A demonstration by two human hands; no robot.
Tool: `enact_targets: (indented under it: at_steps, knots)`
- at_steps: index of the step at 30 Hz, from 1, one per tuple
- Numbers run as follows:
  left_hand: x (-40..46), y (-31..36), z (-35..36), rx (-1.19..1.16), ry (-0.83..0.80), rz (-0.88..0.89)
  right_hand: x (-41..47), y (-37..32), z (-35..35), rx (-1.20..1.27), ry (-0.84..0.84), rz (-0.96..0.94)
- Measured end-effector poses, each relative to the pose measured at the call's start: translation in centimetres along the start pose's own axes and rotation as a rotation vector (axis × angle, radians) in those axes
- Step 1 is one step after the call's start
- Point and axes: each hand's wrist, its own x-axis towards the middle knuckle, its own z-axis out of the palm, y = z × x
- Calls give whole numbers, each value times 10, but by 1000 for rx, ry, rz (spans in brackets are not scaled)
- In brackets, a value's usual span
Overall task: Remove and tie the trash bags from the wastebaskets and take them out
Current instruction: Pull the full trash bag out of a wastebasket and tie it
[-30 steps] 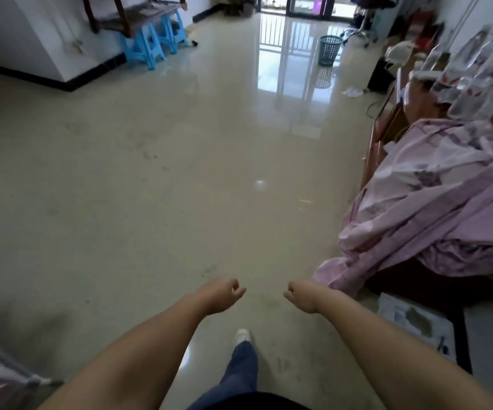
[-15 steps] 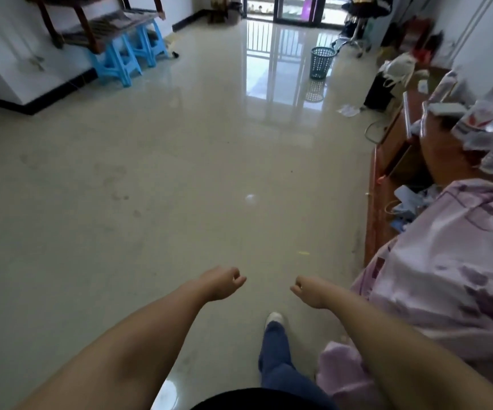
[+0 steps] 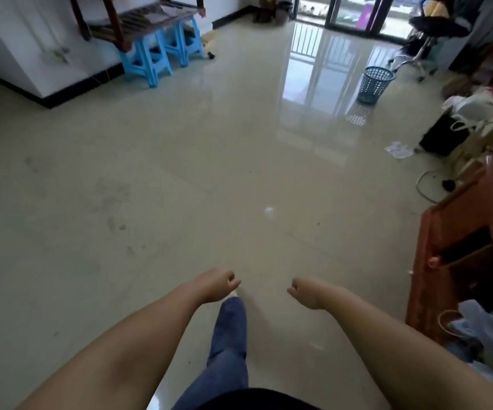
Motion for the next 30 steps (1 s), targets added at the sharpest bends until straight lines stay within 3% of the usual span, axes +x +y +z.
enact_targets:
  at_steps: [12, 25, 30]
  knots:
    - [246, -9, -277, 98, 21, 44, 204, -1, -290, 25, 77, -1]
    - [557, 25, -518, -17, 42, -13, 463, 106, -597, -155, 11, -11]
    - [652, 26, -604, -82, 35, -41, 551, 119, -711, -189, 16, -19]
